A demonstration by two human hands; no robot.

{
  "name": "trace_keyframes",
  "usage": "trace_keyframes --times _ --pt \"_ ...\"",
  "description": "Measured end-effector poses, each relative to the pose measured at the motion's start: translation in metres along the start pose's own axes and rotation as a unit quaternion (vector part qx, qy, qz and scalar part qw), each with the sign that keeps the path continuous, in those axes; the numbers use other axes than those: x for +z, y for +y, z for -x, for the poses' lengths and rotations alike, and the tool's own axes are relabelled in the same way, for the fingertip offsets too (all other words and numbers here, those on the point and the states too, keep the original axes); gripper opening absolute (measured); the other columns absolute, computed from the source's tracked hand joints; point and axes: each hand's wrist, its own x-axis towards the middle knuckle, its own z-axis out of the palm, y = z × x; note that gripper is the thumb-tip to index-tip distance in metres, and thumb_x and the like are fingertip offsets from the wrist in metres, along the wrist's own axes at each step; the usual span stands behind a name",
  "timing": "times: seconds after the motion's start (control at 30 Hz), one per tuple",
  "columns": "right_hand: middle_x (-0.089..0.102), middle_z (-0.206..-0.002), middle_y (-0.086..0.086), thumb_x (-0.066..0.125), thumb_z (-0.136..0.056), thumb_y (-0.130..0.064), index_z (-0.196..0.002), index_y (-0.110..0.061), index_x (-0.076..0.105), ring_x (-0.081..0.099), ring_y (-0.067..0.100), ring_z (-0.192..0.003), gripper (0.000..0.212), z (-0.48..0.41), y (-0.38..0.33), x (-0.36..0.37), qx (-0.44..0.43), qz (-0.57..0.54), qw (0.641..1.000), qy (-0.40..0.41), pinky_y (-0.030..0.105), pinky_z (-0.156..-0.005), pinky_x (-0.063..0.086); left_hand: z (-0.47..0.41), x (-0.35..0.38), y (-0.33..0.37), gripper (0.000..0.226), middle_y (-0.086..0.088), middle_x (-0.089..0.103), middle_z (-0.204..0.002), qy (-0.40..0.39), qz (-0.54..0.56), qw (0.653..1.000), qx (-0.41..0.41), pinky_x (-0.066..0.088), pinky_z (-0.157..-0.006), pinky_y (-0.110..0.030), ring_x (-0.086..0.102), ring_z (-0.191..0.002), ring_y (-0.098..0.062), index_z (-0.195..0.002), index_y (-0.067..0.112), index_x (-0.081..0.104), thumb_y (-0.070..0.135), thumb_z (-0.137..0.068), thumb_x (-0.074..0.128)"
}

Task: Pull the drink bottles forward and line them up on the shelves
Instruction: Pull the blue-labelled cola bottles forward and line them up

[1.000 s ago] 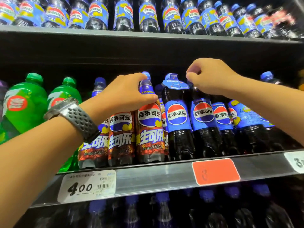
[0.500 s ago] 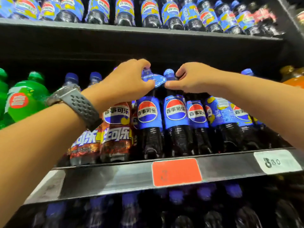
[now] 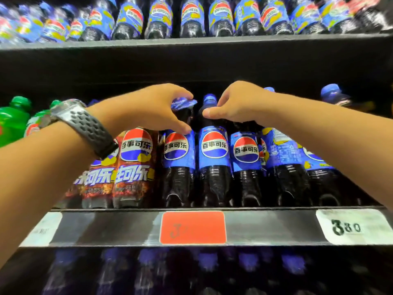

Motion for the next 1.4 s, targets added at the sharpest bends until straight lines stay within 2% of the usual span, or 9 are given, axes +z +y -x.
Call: trace_keyframes --times 0.2,0.33,0.43,0.53,0.67,0.8,0.9,1.0,1.4 --pt "0.07 -0.098 0.006 0.061 -0.08 -0.057 -0.095 -0.014 0.071 0.062 0.022 -0.09 0.047 0.005 0.006 -0.024 -0.062 0.047 0.995 0.059 0.028 -0.071 0.045 -0.005 0.001 0.005 0.081 0.005 0.038 -0.146 0.007 -0.052 0.999 0.01 0.031 -0.096 -0.021 0.039 -0.131 -0.015 -0.142 0.029 0.04 0.036 -0.071 0.079" --pt "0.069 -0.099 -0.002 0.063 -0.082 -0.045 -0.093 -0.024 0.069 0.059 0.015 -0.089 0.025 0.011 0.033 -0.058 -0.07 0.043 0.989 0.125 0.022 -0.074 0.038 -0.018 0.002 0.028 0.067 0.002 0.035 -0.15 0.091 -0.044 0.993 0.059 0.021 -0.098 -0.013 0.035 -0.134 -0.013 -0.139 0.025 0.045 0.027 -0.077 0.069" --pt "0.067 -0.112 0.004 0.066 -0.079 -0.049 -0.108 -0.017 0.065 0.059 0.023 -0.105 0.044 0.016 0.057 -0.069 -0.032 0.105 0.988 0.105 0.028 -0.085 0.042 -0.033 0.015 0.056 0.051 0.001 0.053 -0.135 0.134 -0.036 0.986 0.096 0.028 -0.091 -0.014 0.048 -0.122 -0.015 -0.132 0.024 0.052 0.03 -0.082 0.06" --pt "0.062 -0.119 0.007 0.066 -0.074 -0.061 -0.124 -0.011 0.055 0.058 0.026 -0.107 0.071 0.022 0.07 -0.065 0.013 0.121 0.992 0.027 0.034 -0.092 0.046 -0.055 0.038 0.081 0.052 -0.006 0.057 -0.13 0.11 -0.087 0.984 0.107 0.038 -0.101 -0.03 0.049 -0.121 -0.025 -0.132 0.021 0.051 0.039 -0.083 0.056" --pt "0.067 -0.102 0.008 0.065 -0.072 -0.064 -0.114 -0.009 0.059 0.062 0.026 -0.094 0.07 0.021 0.077 -0.054 0.016 0.094 0.995 -0.002 0.039 -0.087 0.051 -0.079 0.059 0.097 0.052 -0.013 0.06 -0.123 0.08 -0.181 0.979 0.055 0.044 -0.09 -0.038 0.054 -0.113 -0.035 -0.124 0.017 0.055 0.053 -0.086 0.05" --pt "0.064 -0.108 0.006 0.067 -0.071 -0.061 -0.124 -0.01 0.053 0.06 0.025 -0.096 0.075 0.017 0.081 -0.053 0.016 0.078 0.997 0.013 0.036 -0.084 0.05 -0.092 0.067 0.097 0.046 -0.012 0.064 -0.115 0.079 -0.202 0.976 0.025 0.038 -0.077 -0.036 0.057 -0.106 -0.034 -0.106 0.017 0.06 0.056 -0.086 0.049" --pt "0.06 -0.111 0.005 0.069 -0.074 -0.057 -0.131 -0.013 0.047 0.055 0.021 -0.092 0.075 0.016 0.085 -0.055 0.003 0.067 0.997 0.025 0.029 -0.075 0.04 -0.097 0.07 0.099 0.049 -0.012 0.063 -0.116 0.083 -0.206 0.975 -0.002 0.037 -0.085 -0.04 0.055 -0.109 -0.034 -0.11 0.016 0.059 0.057 -0.088 0.044" --pt "0.061 -0.113 0.005 0.07 -0.076 -0.052 -0.131 -0.015 0.048 0.056 0.021 -0.093 0.07 0.018 0.093 -0.055 0.007 0.043 0.998 0.035 0.028 -0.075 0.039 -0.101 0.072 0.101 0.043 -0.012 0.061 -0.119 0.078 -0.188 0.979 -0.029 0.033 -0.096 -0.045 0.054 -0.111 -0.034 -0.115 0.014 0.054 0.048 -0.089 0.046" --pt "0.062 -0.109 0.0 0.071 -0.073 -0.056 -0.131 -0.021 0.048 0.058 0.017 -0.09 0.072 0.018 0.102 -0.055 0.004 -0.006 0.999 0.041 0.028 -0.07 0.039 -0.095 0.055 0.111 0.02 -0.008 0.062 -0.112 0.133 0.009 0.988 -0.075 0.038 -0.095 -0.043 0.053 -0.106 -0.031 -0.104 0.021 0.055 0.026 -0.085 0.049"
